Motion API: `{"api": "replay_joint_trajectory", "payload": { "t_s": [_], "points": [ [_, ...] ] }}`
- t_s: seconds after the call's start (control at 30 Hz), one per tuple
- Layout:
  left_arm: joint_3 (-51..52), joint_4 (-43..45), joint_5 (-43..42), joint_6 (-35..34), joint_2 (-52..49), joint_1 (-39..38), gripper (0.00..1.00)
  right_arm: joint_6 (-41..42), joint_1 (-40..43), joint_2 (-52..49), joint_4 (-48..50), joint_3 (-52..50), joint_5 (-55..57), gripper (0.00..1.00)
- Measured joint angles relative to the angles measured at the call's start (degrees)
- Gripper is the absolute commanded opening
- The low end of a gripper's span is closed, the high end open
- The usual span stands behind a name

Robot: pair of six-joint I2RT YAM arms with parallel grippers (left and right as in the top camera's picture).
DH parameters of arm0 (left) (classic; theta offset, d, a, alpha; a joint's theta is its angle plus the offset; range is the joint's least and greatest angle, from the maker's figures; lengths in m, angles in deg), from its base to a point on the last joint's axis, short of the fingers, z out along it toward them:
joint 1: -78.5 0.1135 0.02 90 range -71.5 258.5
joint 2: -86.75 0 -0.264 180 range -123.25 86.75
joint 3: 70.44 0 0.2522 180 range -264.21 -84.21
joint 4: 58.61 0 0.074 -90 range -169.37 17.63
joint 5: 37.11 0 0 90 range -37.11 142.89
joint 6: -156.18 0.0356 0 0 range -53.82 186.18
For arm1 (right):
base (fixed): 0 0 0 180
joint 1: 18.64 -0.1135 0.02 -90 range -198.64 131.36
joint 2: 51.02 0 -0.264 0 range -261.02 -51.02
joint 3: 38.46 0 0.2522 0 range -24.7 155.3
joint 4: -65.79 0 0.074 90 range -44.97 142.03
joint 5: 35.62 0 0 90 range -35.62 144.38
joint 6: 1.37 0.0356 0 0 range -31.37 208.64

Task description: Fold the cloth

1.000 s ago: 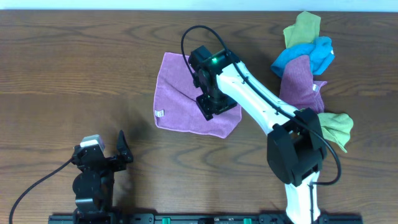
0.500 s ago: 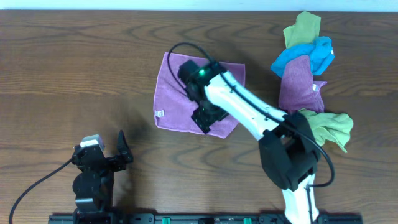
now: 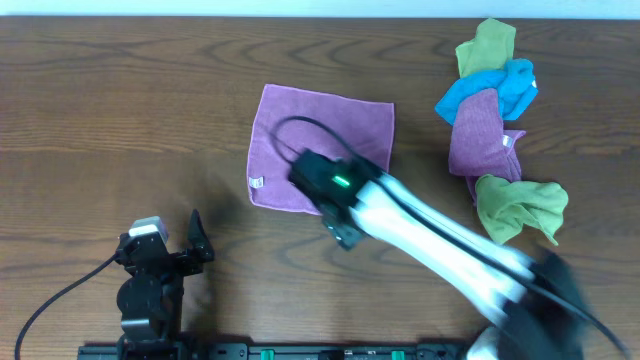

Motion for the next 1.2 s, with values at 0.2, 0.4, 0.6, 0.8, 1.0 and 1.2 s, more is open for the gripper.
{"api": "replay_joint_trajectory", "payload": {
  "t_s": [0.2,0.4,0.6,0.8,1.0,1.2],
  "points": [
    [0.0,-0.02,-0.02,0.22,0.0,0.0,0.95,4.42,0.0,8.96,15.89,-18.91,0.55,0.86],
    [0.0,0.02,-0.02,0.22,0.0,0.0,0.95,4.42,0.0,7.32,27.71,-24.79,1.33,0.89],
    [0.0,0.02,-0.02,0.24,0.0,0.0,0.95,-0.68,0.0,3.67,36.52,-25.81,2.05,0.92],
    [0.0,0.0,-0.02,0.22,0.0,0.0,0.95,-5.25,0.0,-1.9,38.84,-25.51,2.73,0.92],
    [0.0,0.02,-0.04,0.22,0.0,0.0,0.95,-6.34,-0.04,-3.02,42.53,-25.27,4.83,0.92],
    [0.0,0.02,-0.07,0.24,0.0,0.0,0.95,-6.93,-0.04,-5.05,46.73,-24.65,8.85,0.94]
  ]
}}
